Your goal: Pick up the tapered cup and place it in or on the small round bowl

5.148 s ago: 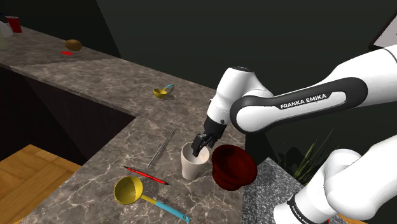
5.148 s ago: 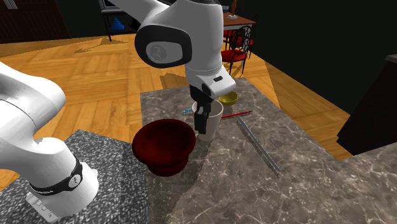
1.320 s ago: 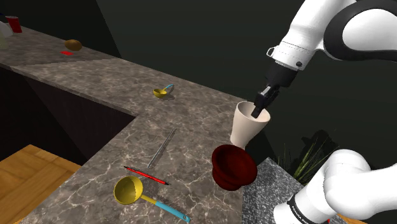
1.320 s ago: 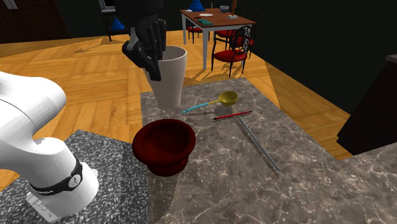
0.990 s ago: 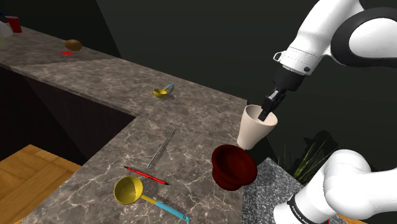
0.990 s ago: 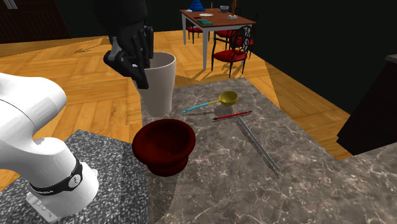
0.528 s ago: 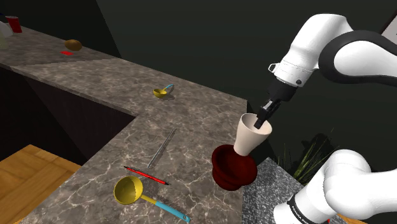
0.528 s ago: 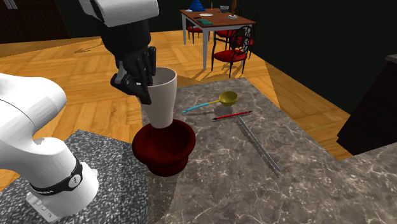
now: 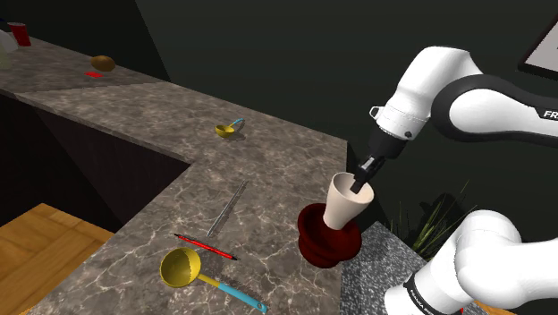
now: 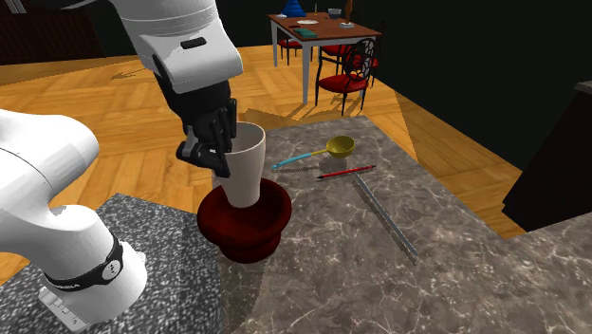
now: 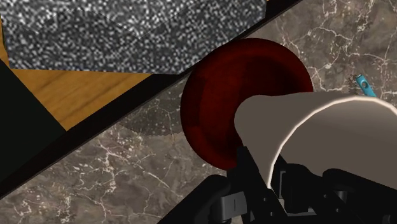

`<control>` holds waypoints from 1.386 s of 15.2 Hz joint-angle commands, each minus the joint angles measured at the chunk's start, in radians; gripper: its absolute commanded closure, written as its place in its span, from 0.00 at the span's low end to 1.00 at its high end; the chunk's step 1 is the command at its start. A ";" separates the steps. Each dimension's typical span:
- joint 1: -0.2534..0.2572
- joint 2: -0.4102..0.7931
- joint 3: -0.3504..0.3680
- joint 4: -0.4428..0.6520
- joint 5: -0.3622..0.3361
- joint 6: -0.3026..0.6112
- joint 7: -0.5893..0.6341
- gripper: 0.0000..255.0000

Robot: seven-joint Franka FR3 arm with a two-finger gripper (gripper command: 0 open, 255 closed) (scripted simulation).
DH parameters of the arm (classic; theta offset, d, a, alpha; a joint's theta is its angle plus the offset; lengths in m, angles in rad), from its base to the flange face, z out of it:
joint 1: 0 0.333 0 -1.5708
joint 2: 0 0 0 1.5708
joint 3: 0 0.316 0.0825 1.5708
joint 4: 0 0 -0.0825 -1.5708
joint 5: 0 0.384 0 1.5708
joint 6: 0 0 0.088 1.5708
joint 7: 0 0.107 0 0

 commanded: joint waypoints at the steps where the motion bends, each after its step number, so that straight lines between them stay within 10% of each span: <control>1: 0.000 0.000 0.001 -0.030 0.002 0.030 -0.006 1.00; 11: 0.002 0.002 0.004 -0.057 0.006 0.059 -0.010 1.00; 12: 0.002 0.002 0.004 -0.057 0.006 0.059 -0.010 0.00; 21: -0.010 -0.005 -0.020 0.065 -0.017 -0.071 -0.006 0.00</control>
